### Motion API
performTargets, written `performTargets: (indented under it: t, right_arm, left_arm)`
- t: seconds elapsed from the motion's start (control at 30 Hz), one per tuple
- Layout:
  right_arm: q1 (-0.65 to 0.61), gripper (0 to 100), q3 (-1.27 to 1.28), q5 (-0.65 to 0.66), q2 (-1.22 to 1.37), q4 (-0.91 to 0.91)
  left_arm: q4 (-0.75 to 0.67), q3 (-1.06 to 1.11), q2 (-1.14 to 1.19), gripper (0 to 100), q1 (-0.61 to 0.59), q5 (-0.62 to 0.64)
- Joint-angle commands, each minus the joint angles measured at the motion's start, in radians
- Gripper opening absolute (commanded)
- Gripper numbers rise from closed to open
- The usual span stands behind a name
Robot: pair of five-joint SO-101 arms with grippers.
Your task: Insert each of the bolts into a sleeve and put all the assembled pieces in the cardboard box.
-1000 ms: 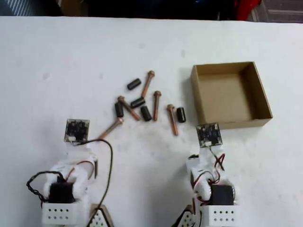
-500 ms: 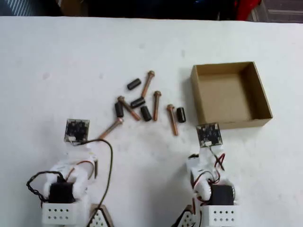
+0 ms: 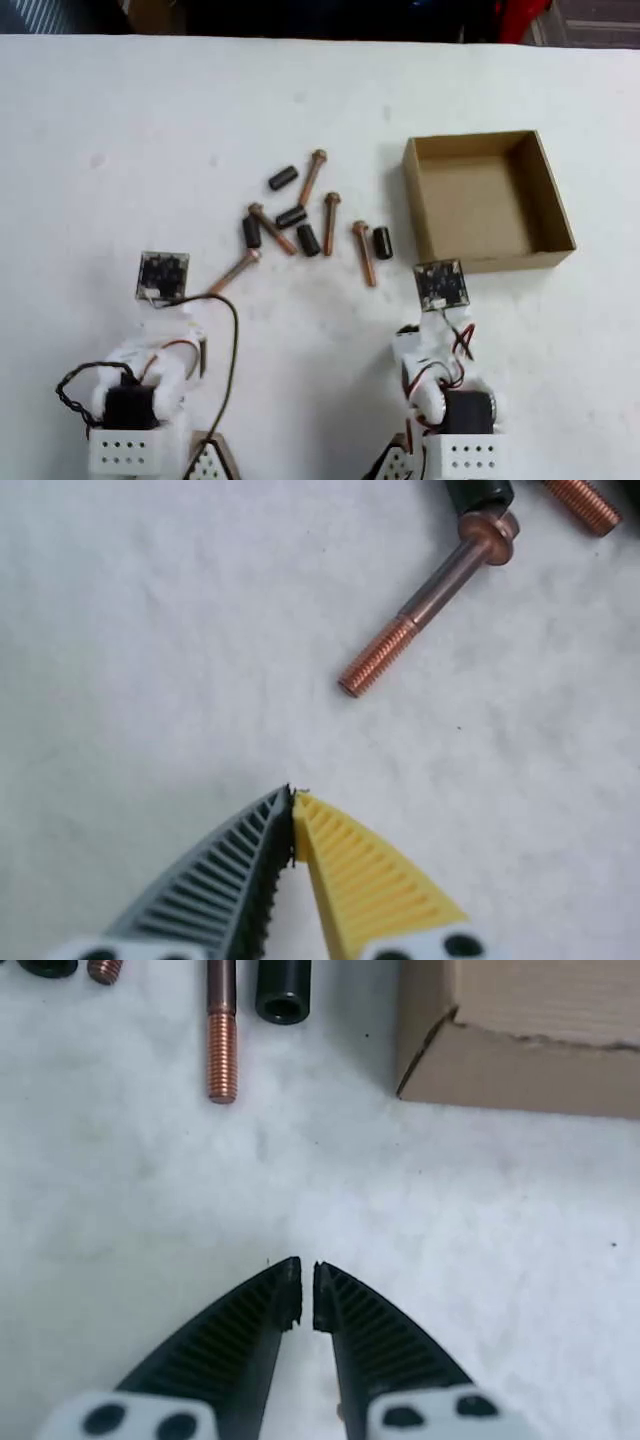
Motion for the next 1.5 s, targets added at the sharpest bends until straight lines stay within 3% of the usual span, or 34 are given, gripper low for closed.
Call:
performTargets:
  t: [0.0, 0.23, 0.8, 1.03, 1.23, 1.47]
  right_arm:
    - [-0.008, 2.0, 0.009, 0.008, -0.005, -0.012]
    - [-0.008, 2.1, 0.009, 0.008, -0.007, -0.053]
    - [-0.010, 2.2, 0.009, 0.008, -0.007, -0.496]
    - [0.010, 2.2, 0.009, 0.018, -0.005, -0.469]
    - [0.061, 11.5, 0.009, 0.336, -0.007, -0.398]
    - [0.113, 11.0, -0.072, 0.350, -0.005, -0.337]
  left_arm:
    - [0.008, -0.002, -0.010, 2, -0.008, -0.009]
    - [0.008, -0.002, -0.010, 2, -0.008, -0.009]
    - [0.008, -0.002, -0.010, 2, -0.008, -0.009]
    - [0.008, -0.002, -0.010, 2, -0.007, -0.009]
    - [0.008, -0.002, -0.010, 2, -0.007, -0.009]
    - [0.008, -0.002, -0.010, 2, -0.007, -0.009]
